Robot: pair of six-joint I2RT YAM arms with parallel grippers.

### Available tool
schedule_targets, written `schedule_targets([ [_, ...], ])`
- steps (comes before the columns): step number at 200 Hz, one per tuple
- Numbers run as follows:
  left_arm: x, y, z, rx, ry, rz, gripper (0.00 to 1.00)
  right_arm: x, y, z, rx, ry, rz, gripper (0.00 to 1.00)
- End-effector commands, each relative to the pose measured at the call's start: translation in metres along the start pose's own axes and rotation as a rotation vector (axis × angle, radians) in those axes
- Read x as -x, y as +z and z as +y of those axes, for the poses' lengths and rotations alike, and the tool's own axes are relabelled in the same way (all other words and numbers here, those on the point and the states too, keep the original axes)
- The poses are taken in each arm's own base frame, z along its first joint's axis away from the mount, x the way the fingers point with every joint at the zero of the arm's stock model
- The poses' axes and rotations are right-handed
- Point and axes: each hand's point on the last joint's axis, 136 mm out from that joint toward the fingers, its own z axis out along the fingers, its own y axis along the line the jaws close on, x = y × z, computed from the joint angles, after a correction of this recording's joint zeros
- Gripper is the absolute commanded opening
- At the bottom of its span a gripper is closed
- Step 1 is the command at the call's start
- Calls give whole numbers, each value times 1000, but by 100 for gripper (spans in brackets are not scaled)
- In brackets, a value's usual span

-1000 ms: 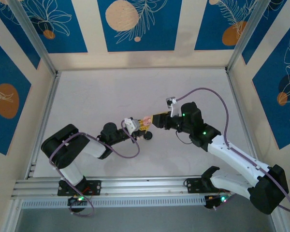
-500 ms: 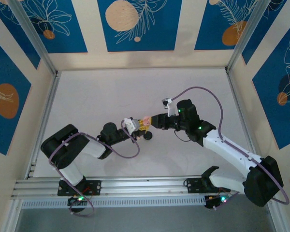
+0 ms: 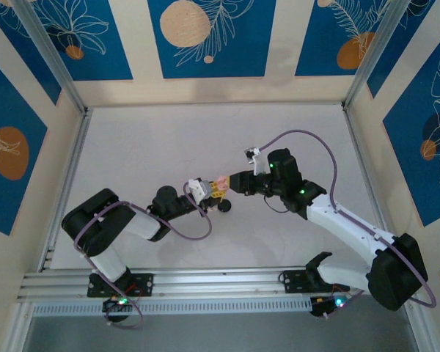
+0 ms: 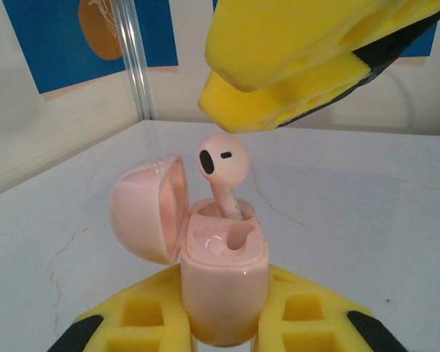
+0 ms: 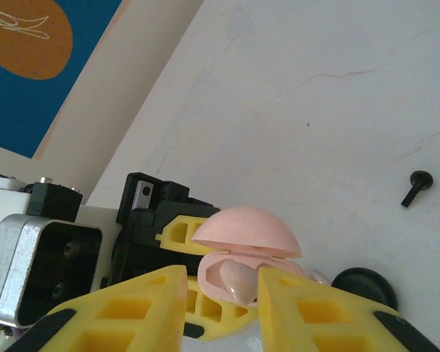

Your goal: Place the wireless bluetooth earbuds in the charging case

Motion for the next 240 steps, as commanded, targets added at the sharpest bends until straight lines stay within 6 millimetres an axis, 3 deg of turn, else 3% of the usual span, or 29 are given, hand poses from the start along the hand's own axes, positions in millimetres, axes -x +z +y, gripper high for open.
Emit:
schedule_targets([
  [1, 20, 0, -6, -24, 26, -67, 13, 12, -2, 9, 25, -33, -16, 30],
  [240, 19, -2, -5, -11, 31, -63, 13, -18, 7, -4, -34, -4, 105, 21],
])
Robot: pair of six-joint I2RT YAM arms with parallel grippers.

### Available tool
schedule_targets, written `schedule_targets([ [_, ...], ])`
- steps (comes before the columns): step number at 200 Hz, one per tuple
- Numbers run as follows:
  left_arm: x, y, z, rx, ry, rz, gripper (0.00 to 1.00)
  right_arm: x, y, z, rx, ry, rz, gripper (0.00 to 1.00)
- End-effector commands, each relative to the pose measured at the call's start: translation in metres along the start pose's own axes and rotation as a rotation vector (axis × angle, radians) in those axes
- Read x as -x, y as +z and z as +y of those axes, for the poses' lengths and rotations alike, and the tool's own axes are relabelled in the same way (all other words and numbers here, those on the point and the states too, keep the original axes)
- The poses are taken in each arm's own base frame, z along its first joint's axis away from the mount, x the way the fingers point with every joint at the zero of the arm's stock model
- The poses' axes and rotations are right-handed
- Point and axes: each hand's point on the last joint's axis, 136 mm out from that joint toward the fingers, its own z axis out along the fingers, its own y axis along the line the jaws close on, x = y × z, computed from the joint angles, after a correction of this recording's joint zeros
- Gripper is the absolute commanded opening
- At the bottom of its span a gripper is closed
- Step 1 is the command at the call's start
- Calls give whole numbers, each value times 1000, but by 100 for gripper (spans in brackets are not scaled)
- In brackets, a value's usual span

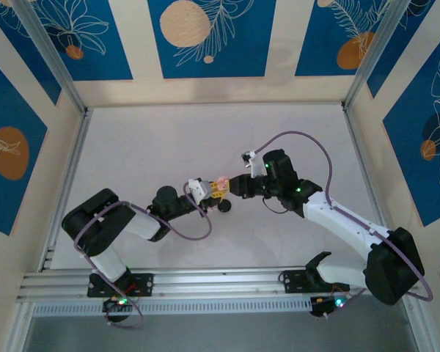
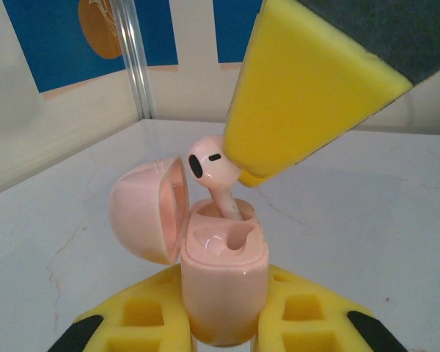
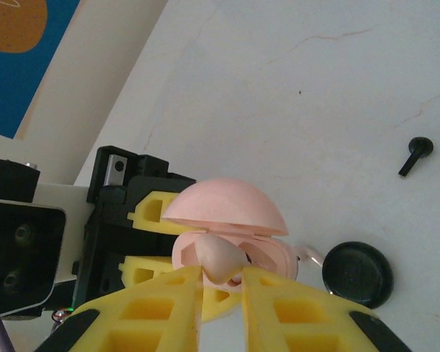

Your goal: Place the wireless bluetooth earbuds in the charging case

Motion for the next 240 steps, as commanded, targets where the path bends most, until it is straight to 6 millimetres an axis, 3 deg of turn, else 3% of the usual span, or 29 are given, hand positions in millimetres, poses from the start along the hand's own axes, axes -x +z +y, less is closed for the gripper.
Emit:
schedule_targets([
  [1, 19, -2, -5, -11, 31, -64, 13, 0, -3, 5, -9, -21, 22, 21],
  [56, 20, -2, -6, -16, 34, -67, 13, 22, -24, 17, -28, -95, -48, 35],
  [102, 19, -3, -7, -20, 31, -64, 13, 28, -15, 16, -29, -116, -22, 39],
  [192, 20, -4, -6, -16, 38, -66, 13, 25, -1, 8, -34, -109, 18, 38],
  [240, 21, -5, -6, -12, 42, -67, 13, 22, 4, 7, -26, -100, 38, 31],
])
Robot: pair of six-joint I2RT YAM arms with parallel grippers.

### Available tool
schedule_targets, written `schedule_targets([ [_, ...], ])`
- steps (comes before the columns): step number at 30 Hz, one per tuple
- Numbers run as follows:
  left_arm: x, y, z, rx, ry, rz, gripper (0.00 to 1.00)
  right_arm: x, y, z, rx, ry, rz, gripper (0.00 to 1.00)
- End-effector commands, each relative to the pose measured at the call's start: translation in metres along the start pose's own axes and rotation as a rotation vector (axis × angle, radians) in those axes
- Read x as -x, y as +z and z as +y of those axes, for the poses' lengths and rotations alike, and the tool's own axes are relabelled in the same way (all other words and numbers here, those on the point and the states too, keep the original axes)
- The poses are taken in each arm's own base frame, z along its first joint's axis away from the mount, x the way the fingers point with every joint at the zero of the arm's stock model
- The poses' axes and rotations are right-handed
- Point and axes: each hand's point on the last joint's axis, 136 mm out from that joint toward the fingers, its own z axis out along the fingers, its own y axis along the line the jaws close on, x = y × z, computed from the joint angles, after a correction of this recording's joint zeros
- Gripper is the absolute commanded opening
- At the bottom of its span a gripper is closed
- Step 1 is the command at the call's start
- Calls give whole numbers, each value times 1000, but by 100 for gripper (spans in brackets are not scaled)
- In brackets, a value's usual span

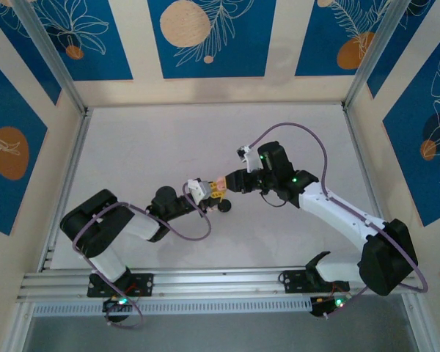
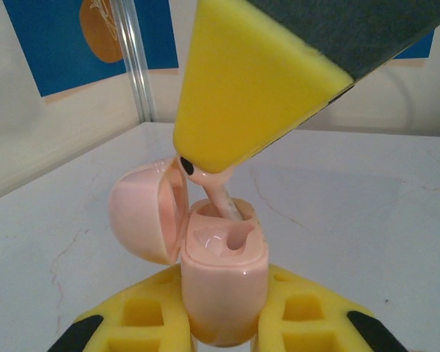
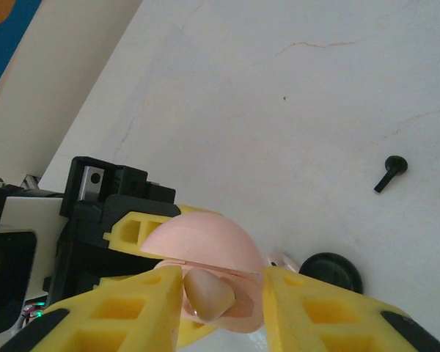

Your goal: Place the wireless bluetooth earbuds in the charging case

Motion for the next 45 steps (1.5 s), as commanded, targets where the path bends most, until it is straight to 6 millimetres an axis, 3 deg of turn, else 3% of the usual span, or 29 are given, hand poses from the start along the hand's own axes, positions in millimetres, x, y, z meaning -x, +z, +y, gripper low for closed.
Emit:
schedule_targets([
  [1, 19, -3, -6, -12, 37, -63, 13, 10, -3, 9, 29, -21, -7, 31],
  [10, 18, -3, -2, 8, 45, -60, 13, 0, -2, 14, 39, 21, 23, 23],
  [45, 17, -2, -2, 10, 45, -57, 13, -23, 12, 48, 16, -104, 106, 22],
])
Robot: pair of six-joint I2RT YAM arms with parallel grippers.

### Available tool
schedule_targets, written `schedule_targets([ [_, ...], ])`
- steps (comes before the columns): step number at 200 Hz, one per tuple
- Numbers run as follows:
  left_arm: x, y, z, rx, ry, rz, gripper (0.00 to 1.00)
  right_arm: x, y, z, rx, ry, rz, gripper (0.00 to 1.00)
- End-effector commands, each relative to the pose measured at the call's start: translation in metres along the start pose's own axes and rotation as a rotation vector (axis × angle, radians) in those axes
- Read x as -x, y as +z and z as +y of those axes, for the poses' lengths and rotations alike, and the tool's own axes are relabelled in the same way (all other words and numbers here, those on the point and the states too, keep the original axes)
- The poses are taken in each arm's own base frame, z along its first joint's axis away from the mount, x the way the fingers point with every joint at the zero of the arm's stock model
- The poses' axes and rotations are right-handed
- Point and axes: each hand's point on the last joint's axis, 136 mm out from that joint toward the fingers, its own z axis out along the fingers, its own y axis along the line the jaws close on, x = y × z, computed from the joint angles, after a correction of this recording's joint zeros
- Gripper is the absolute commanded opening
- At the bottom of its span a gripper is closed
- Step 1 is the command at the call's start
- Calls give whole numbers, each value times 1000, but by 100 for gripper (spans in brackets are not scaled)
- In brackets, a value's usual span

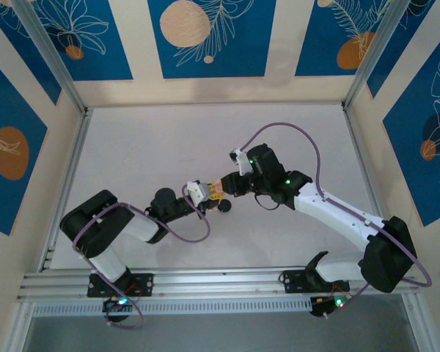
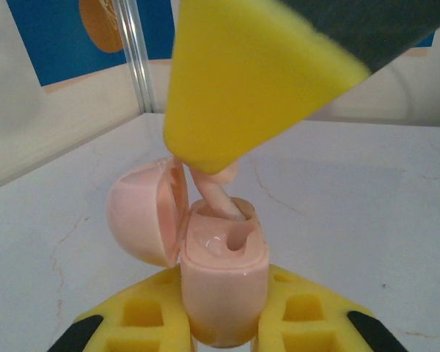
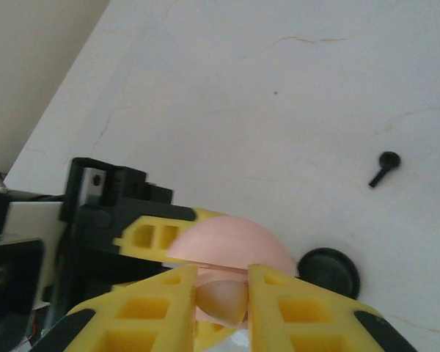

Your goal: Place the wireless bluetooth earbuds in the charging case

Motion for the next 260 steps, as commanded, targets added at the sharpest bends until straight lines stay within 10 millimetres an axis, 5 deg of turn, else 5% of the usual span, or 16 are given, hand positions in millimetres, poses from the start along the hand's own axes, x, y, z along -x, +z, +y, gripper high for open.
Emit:
schedule_targets([
  [1, 25, 2, -1, 0, 47, -79, 13, -16, 3, 28, 92, -47, 84, 22],
  [59, 27, 1, 0, 5, 47, -83, 13, -21, 6, 11, -8, -28, 100, 22],
  [137, 6, -4, 27, 165, -6, 4, 12, -18, -9, 0, -7, 62, 84, 33],
  [195, -10, -22, 37, 253, -34, 122, 12, -71, -26, -37, -226, 460, 367, 36],
  [260, -13, -36, 29, 234, 20, 167, 12, -107, 5, -50, -294, 635, 554, 39],
])
